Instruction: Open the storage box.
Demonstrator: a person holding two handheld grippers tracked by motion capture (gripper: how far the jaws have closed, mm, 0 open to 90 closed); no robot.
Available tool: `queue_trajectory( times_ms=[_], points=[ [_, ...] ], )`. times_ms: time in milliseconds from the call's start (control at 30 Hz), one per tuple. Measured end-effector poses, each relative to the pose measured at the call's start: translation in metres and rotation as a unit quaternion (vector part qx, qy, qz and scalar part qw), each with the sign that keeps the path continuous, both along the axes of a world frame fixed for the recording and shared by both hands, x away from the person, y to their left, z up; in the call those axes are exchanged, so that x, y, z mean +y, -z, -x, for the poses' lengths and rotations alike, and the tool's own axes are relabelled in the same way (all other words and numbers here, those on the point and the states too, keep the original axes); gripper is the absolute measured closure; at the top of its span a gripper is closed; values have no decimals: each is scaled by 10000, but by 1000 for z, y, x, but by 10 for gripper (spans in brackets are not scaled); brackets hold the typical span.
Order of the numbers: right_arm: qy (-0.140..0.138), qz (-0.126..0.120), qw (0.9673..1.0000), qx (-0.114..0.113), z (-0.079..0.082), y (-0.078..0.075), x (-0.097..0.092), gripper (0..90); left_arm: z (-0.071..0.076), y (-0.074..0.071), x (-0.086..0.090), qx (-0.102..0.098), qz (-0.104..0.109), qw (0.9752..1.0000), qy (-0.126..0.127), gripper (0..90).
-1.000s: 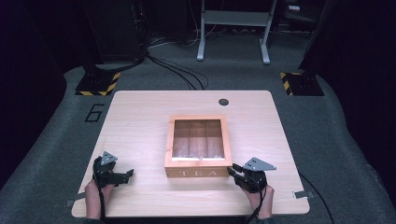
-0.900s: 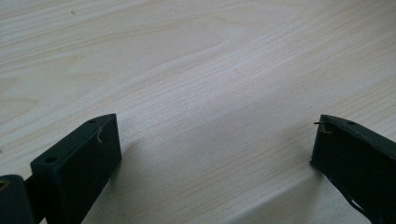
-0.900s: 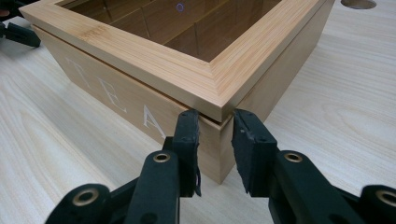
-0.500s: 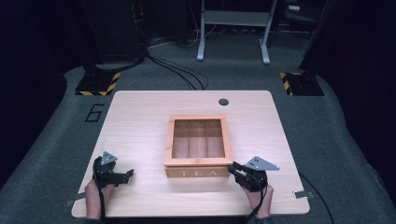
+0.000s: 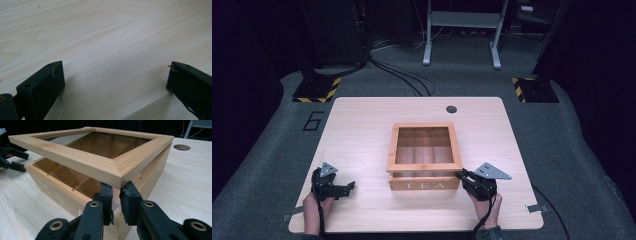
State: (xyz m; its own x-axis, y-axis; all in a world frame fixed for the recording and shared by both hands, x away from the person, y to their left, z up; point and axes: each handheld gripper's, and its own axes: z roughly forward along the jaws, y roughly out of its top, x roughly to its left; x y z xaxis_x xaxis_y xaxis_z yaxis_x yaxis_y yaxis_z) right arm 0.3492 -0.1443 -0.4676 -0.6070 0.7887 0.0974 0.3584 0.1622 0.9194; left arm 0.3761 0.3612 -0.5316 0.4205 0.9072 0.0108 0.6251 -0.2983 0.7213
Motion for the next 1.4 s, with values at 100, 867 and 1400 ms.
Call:
queue_trajectory(
  times_ms=[100,867,1400],
  points=[
    [-23,-67,10000,-30,-2,-2,0,820,0,0,0,-9,1,10000,-5,12],
    [-121,-211,9995,-183,-29,-34,8,844,0,0,0,-5,3,10000,2,12],
    [-232,-62,9993,-303,-53,-59,9,844,0,0,0,-5,4,10000,1,12]
  ],
)
